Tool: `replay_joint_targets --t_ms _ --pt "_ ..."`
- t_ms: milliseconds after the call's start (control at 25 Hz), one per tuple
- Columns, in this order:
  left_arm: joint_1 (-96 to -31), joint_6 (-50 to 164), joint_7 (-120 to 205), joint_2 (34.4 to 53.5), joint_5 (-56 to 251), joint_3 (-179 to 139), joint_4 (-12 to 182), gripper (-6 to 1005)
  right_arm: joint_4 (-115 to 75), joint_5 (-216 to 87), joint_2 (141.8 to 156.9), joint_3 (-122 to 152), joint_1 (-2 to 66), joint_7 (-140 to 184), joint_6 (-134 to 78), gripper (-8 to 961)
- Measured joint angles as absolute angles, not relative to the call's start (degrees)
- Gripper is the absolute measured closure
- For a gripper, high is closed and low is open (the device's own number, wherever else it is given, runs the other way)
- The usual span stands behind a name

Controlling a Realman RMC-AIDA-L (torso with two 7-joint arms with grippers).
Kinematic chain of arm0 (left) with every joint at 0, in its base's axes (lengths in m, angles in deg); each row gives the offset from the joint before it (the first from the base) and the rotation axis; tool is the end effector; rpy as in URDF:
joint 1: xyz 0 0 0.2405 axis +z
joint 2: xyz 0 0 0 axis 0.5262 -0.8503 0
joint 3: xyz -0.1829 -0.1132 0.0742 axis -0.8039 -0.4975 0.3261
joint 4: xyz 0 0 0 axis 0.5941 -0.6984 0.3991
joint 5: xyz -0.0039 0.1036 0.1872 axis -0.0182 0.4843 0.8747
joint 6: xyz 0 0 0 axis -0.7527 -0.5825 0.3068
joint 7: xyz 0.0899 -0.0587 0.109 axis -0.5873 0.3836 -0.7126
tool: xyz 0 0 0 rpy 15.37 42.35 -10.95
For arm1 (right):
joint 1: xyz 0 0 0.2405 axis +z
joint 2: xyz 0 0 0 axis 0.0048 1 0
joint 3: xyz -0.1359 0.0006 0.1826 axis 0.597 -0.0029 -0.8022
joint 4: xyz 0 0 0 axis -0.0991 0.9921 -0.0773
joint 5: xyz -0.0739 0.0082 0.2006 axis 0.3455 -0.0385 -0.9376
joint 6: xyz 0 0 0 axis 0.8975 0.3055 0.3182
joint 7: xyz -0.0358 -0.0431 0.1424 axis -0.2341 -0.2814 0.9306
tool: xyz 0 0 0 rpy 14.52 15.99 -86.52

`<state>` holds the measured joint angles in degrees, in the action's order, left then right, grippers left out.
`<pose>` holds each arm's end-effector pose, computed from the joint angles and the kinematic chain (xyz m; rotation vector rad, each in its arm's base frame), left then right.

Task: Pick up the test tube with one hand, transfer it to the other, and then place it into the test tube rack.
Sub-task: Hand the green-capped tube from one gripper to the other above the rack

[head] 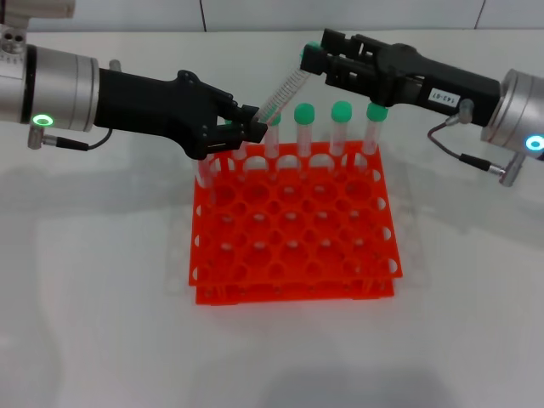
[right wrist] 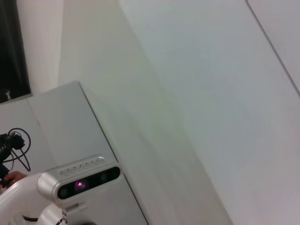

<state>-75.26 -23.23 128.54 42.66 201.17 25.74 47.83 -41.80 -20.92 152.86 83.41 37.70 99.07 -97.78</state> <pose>-0.1720 0.3744 0.0160 -2.9407 -0.3529 -0.4614 0.1453 0.3650 -0.0155 -2.5337 0.7285 1.3123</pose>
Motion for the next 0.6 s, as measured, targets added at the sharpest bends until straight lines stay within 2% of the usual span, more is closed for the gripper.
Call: replay_joint_targets --t_ms 600 --pt "-75.26 -22.52 128.1 43.27 200.95 25.83 48.21 741 -40.31 -36.66 152.84 97.17 37.01 90.4 -93.83 271"
